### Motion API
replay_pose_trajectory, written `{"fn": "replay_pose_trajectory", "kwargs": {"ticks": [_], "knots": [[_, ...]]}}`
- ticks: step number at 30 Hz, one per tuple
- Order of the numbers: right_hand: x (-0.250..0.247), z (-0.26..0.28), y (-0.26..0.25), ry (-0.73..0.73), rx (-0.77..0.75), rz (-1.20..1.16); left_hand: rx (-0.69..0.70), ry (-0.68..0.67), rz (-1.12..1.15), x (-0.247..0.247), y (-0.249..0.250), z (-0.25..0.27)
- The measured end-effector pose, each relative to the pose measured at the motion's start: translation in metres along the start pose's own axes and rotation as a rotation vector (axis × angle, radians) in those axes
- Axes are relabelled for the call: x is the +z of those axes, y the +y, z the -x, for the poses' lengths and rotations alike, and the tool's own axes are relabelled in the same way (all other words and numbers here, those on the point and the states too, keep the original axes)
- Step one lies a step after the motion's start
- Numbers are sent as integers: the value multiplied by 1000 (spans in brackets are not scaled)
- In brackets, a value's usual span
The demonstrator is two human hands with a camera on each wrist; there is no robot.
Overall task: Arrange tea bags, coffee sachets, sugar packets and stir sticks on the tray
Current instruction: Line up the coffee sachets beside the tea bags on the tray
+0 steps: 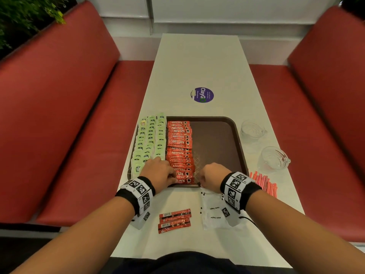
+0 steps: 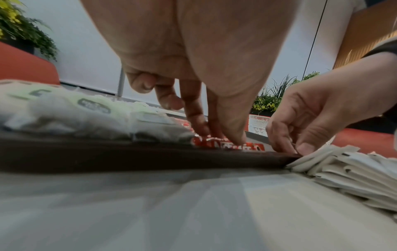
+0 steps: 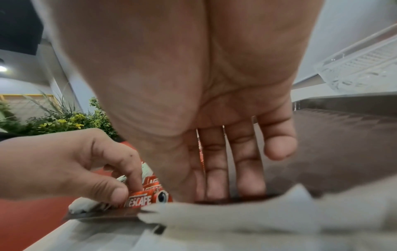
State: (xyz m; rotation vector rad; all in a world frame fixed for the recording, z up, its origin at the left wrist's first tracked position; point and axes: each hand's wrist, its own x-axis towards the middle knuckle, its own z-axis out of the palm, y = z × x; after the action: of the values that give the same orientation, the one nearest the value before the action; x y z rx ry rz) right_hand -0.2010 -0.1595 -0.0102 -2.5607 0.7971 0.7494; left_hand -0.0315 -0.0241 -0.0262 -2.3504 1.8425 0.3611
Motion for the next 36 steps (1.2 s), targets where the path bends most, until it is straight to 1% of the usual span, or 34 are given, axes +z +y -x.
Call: {"fn": "replay_pose_trajectory", "kwargs": {"ticks": [2,7,16,18,21,24,27,29,32,36], "knots": [[-1,1,-1,-3,4,-3,2,20,15,0,5,-1],[-2,-2,-5,-38,13,-37,2,21,-17,4,8,-7],[-6,-5,-16,-39,-35,-31,-22,40,-1,5,5,-18],[-6,-5,-16,-21,-35,-39,-21,59,5,4,5,-17],[-4,-3,-17,58,-42,-70,-1,115,68,0,4,-7],[-1,3,-22,107,-107,-63,67,140,114,-2,2,11],[5,12,-33,104,-244,-47,161,77,106,3,-2,32],[12,16,-42,58,-290,-31,238,45,102,11,-3,46],[22,17,-55,-36,-331,67,348,8,98,23,-1,66],[31,17,-71,-82,-350,181,417,-37,59,38,9,82]]}}
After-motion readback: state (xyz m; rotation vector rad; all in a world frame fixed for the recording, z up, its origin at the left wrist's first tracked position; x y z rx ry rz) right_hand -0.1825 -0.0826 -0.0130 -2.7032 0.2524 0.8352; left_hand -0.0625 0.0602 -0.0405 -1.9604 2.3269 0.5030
